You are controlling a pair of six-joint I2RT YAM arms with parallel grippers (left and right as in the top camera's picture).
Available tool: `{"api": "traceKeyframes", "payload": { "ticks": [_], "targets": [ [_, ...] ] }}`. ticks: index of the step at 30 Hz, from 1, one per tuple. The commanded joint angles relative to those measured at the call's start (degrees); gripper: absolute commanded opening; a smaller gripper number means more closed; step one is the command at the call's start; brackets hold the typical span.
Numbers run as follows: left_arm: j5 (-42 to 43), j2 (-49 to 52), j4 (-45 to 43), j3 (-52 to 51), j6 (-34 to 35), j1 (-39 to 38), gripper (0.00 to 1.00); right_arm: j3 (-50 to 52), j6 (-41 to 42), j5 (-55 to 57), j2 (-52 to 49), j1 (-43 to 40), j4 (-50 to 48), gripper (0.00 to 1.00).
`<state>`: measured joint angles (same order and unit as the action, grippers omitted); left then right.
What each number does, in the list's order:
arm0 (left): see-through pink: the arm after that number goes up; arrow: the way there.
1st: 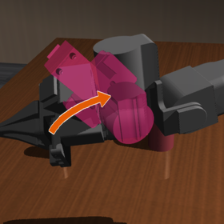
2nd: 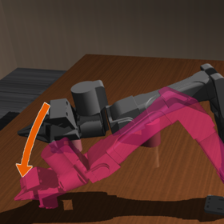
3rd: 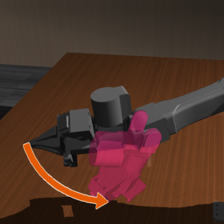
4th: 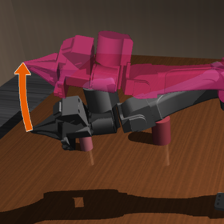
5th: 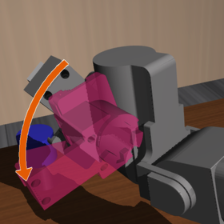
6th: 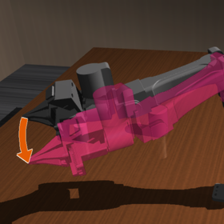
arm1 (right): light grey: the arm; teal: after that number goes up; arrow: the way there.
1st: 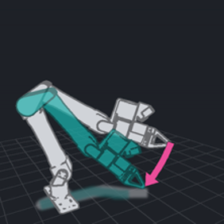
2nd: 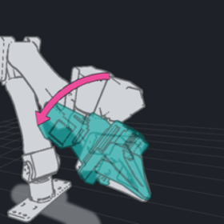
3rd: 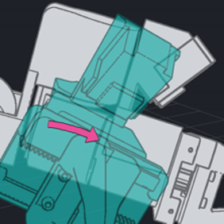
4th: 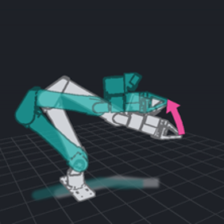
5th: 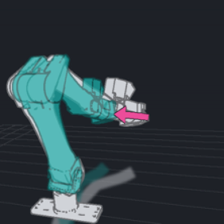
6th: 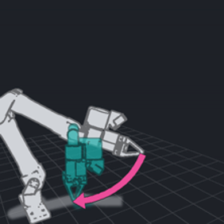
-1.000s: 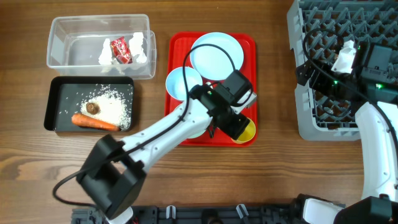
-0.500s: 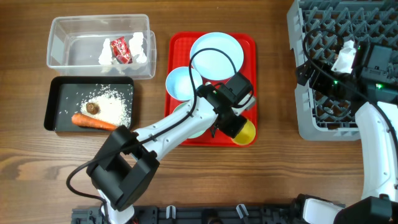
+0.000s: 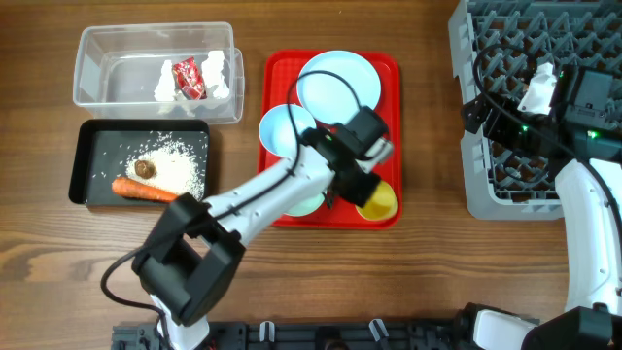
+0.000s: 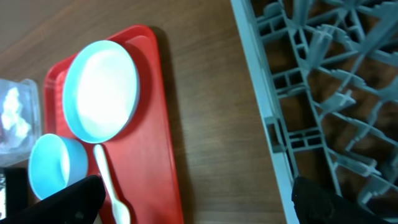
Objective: Sort waste into correct bins and load items into the dishwasher rack
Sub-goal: 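Lift the yellow cup up toward the right gripper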
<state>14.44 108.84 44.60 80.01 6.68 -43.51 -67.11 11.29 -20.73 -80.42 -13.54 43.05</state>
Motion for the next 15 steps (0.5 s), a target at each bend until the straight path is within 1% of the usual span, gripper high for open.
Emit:
{"api": "traceKeyframes", "payload": {
  "ticks": [1, 2, 4, 5, 6, 7, 8, 10, 13, 15],
  "targets": [
    [12.85, -4.44, -1.42, 2.82, 2.80, 9.49, 0.04, 0.00, -0.79, -5.73, -0.48, 0.17, -2.34, 1.00],
    [16.59, -5.03, -2.21, 3.10, 2.80, 11.32, 0.04, 0.00, -0.76, -6.64, -0.48, 0.17, -2.95, 1.00],
    [29.00, -6.23, -6.03, 3.37, 2.82, 16.68, 0.04, 0.00, -0.59, -9.70, -0.48, 0.17, -4.94, 1.00],
    [33.40, -6.45, -7.58, 3.37, 2.84, 18.27, 0.04, 0.00, -0.55, -11.21, -0.48, 0.17, -5.73, 1.00],
    [39.63, -6.49, -9.90, 3.37, 2.84, 20.35, 0.04, 0.00, -0.46, -13.51, -0.48, 0.17, -6.80, 1.00],
    [46.86, -6.49, -12.83, 3.37, 3.26, 22.62, 0.04, 0.00, 0.50, -16.55, -0.48, 0.17, -8.41, 1.00],
    [51.41, -6.43, -15.26, 3.37, 4.24, 24.26, 0.04, 0.00, 1.66, -19.10, -0.48, 0.17, -9.84, 1.00],
    [56.78, -6.36, -19.28, 3.37, 6.14, 26.67, 0.04, 0.00, 2.60, -25.77, -0.48, 0.20, -13.33, 1.00],
    [60.65, -6.36, -22.69, 3.37, 6.27, 28.61, 0.04, 0.00, 2.86, -35.41, -0.48, 0.20, -19.23, 0.99],
    [61.20, -6.36, -23.21, 3.37, 6.32, 29.09, 0.04, 0.00, 2.89, -40.11, -0.48, 0.20, -22.53, 1.00]
  ]
}}
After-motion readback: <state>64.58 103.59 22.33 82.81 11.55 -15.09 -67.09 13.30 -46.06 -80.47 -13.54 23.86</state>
